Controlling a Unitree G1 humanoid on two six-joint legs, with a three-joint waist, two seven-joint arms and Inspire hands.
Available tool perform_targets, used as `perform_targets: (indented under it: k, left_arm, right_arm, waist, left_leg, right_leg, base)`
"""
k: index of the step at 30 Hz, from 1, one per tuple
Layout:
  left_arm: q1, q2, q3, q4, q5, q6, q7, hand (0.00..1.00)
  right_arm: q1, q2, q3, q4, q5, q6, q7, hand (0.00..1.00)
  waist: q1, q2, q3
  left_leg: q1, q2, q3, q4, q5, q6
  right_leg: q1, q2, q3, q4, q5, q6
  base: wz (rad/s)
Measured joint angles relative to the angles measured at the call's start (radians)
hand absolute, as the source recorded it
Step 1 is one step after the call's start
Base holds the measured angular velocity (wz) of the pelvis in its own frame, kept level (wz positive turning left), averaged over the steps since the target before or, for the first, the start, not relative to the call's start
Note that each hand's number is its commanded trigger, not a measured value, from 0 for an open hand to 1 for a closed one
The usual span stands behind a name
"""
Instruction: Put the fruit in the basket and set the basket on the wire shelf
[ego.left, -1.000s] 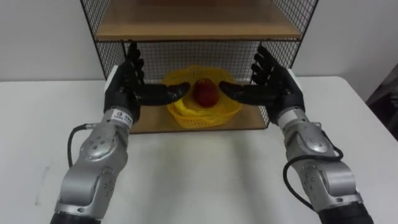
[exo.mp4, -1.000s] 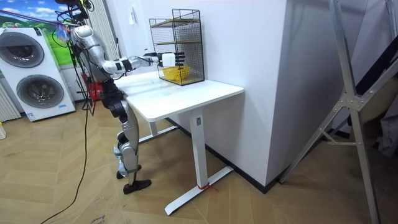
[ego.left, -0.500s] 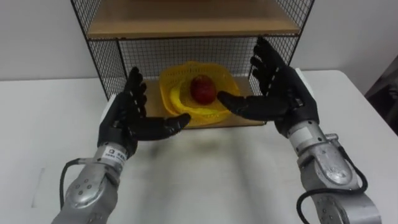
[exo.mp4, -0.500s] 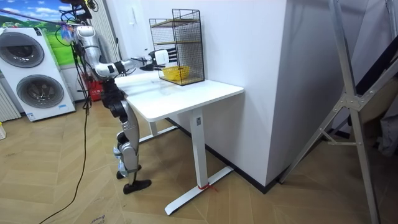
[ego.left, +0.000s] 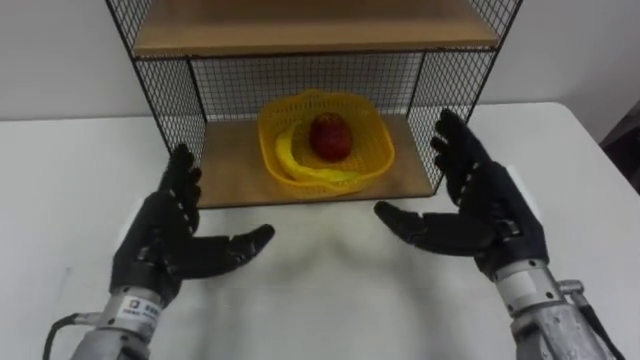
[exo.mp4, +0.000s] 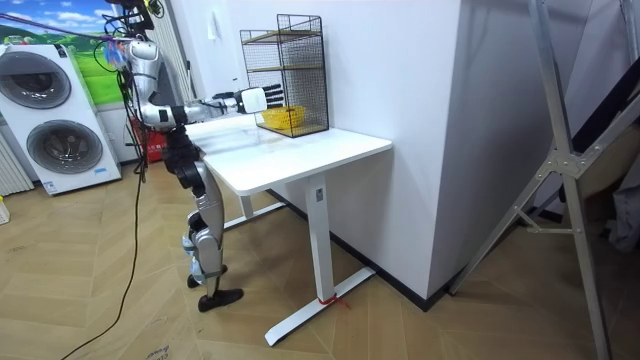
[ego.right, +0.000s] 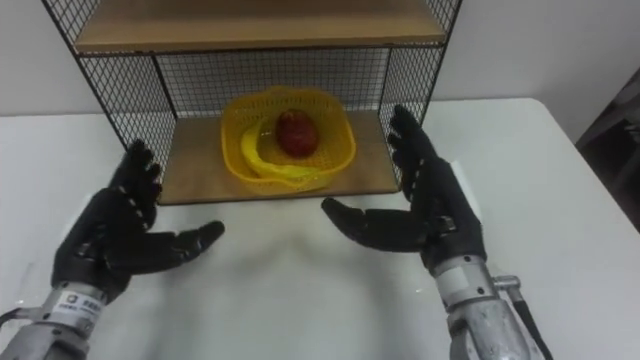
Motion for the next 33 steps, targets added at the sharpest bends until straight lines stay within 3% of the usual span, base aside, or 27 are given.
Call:
perform_targets:
  k: [4, 11, 14, 16, 20, 27, 31, 33]
  left_arm:
    - [0.000, -0.001, 0.076, -0.019, 0.057, -0.056, 0.120, 0.00]
    - [0.003, -0.001, 0.374, -0.094, 0.056, -0.191, 0.407, 0.00]
    - [0.002, -0.001, 0.473, -0.123, 0.053, -0.218, 0.523, 0.00]
    - [0.004, -0.002, 0.522, -0.133, 0.045, -0.236, 0.586, 0.00]
    - [0.005, 0.000, 0.641, -0.138, 0.044, -0.242, 0.721, 0.00]
    - [0.009, 0.001, 0.737, -0.139, 0.043, -0.251, 0.878, 0.00]
    - [0.044, 0.056, 0.832, -0.122, -0.066, -0.252, 0.961, 0.00]
    - [0.074, 0.100, 0.887, -0.059, -0.193, -0.254, 1.006, 0.00]
  right_arm:
    - [0.021, -0.001, -0.069, 0.000, -0.009, -0.052, -0.070, 0.00]
    - [0.097, -0.002, -0.221, -0.060, -0.054, -0.086, -0.225, 0.00]
    - [0.084, -0.006, -0.299, -0.074, -0.085, -0.126, -0.330, 0.00]
    - [0.068, -0.015, -0.343, -0.075, -0.085, -0.128, -0.391, 0.00]
    - [0.054, -0.035, -0.446, -0.107, -0.085, -0.128, -0.504, 0.00]
    - [0.054, -0.043, -0.566, -0.117, -0.079, -0.149, -0.635, 0.00]
    - [0.074, -0.065, -0.685, -0.088, 0.034, -0.152, -0.752, 0.00]
    - [0.102, -0.104, -0.768, -0.034, 0.214, -0.159, -0.800, 0.00]
  waist:
    - [0.002, 0.001, -0.0013]
    - [0.030, 0.020, 0.0005]
    - [0.055, 0.020, 0.0017]
    - [0.061, 0.018, 0.0013]
    - [0.074, 0.015, -0.0001]
    - [0.079, 0.006, -0.0018]
    - [0.077, -0.001, 0.0002]
    - [0.074, -0.001, -0.0024]
  left_leg:
    - [0.000, 0.000, 0.000, 0.001, 0.000, 0.000]
    - [0.023, -0.002, -0.005, -0.017, 0.000, 0.000]
    - [0.026, -0.002, -0.005, -0.020, 0.000, 0.000]
    - [0.024, -0.002, -0.005, -0.020, 0.000, 0.000]
    - [0.017, -0.003, -0.004, -0.016, 0.000, 0.000]
    - [0.018, -0.002, -0.004, -0.018, 0.000, 0.000]
    - [0.011, -0.003, -0.002, -0.015, -0.001, 0.001]
    - [-0.007, -0.005, -0.005, -0.009, -0.001, 0.002]
  right_leg:
    - [0.000, 0.000, -0.001, 0.000, 0.000, 0.000]
    - [0.019, 0.000, -0.009, -0.002, 0.000, 0.000]
    - [0.019, 0.000, -0.010, -0.001, -0.001, 0.001]
    - [0.016, -0.001, -0.010, 0.001, -0.001, 0.002]
    - [0.007, 0.000, -0.003, 0.001, -0.002, 0.002]
    - [-0.002, -0.001, -0.004, 0.016, -0.004, 0.005]
    - [-0.014, -0.003, -0.002, 0.019, -0.005, 0.006]
    - [-0.021, -0.007, -0.007, 0.024, -0.007, 0.006]
  base:
    - [0.00]
    - [0.01]
    - [0.00]
    - [0.00]
    - [0.00]
    - [0.00]
    - [-0.01]
    - [0.03]
